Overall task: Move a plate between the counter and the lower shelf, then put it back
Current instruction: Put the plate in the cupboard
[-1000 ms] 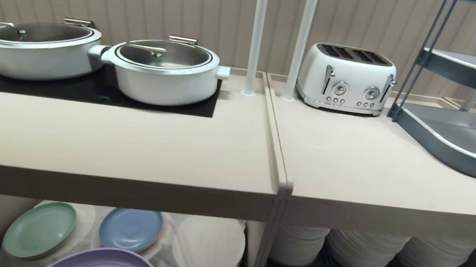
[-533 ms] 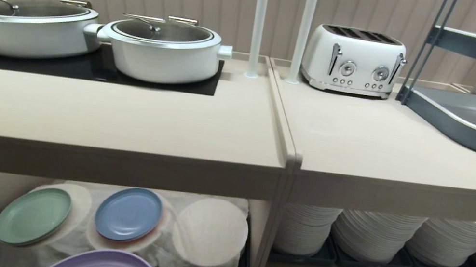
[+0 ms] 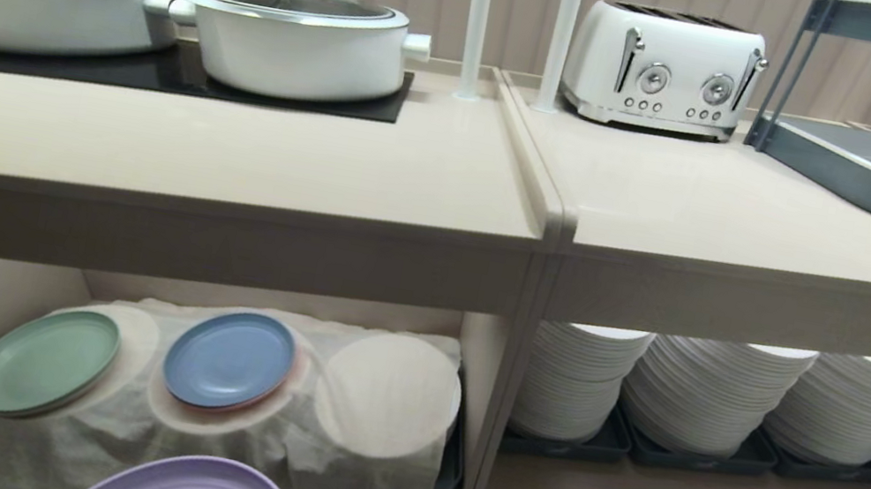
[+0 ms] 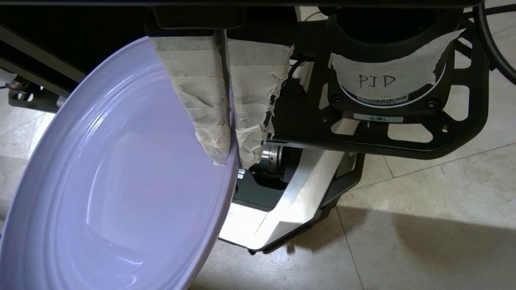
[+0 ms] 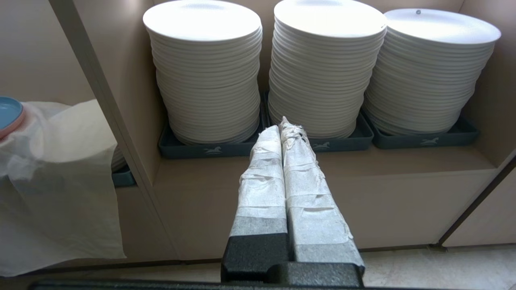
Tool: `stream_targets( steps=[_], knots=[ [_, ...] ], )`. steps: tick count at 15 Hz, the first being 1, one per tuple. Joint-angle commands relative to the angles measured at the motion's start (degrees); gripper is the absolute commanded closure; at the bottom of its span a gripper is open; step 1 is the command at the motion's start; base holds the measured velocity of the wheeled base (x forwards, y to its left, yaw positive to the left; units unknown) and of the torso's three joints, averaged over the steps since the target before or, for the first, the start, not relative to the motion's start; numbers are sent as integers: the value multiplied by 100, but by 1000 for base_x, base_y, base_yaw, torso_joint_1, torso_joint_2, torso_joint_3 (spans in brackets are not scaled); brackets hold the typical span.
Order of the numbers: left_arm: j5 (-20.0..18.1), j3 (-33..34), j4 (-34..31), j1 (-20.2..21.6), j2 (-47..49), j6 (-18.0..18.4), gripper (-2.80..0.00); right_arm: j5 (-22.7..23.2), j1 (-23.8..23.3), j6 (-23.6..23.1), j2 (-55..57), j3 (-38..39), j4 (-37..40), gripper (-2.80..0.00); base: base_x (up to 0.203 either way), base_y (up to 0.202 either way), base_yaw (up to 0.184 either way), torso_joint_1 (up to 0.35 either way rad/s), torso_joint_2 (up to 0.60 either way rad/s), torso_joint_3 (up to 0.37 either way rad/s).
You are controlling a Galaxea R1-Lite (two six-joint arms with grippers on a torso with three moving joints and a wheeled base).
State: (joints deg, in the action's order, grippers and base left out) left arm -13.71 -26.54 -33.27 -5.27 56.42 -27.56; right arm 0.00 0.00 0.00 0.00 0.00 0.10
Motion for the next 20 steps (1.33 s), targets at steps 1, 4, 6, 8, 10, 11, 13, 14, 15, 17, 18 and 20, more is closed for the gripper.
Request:
stream_targets(
  steps=[1,4,6,8,10,11,13,14,15,17,18,20],
  knots=[
    [-8,0,-22,-1,10,-29,0,0,0,0,0,0,-1,0,0,0,0,-195,477,282],
    [-8,0,-22,-1,10,-30,0,-4,0,0,0,0,-1,0,0,0,0,-189,476,287],
    [-8,26,-22,-1,10,-30,0,0,0,0,0,0,-1,0,0,0,0,-174,469,293],
    [-8,44,-22,-1,10,-30,0,0,0,0,0,0,-1,0,0,0,0,-165,466,297],
    [-8,43,-22,-1,10,-30,0,0,0,0,0,0,-1,0,0,0,0,-148,451,303],
    [-8,44,-22,-1,10,-30,0,-8,0,0,0,0,-1,0,0,0,0,-135,465,310],
    [-8,44,-22,-1,10,-30,0,0,0,0,0,0,-1,0,0,0,0,-117,440,321],
    [-8,44,-22,-1,10,-30,0,-8,0,0,0,0,-1,0,0,0,0,-57,232,183],
    [-8,41,-22,-1,10,-30,0,-3,0,0,0,0,-1,0,0,0,0,-34,149,115],
    [-8,44,-22,-1,8,-30,0,0,-1,0,0,0,-1,0,0,0,0,-16,70,46],
    [-8,36,-22,-1,1,-30,0,-3,0,0,0,0,-1,0,0,0,0,0,0,0],
    [-8,37,-22,-1,1,-30,0,-8,0,0,0,0,-1,0,0,0,0,0,0,0]
  ],
)
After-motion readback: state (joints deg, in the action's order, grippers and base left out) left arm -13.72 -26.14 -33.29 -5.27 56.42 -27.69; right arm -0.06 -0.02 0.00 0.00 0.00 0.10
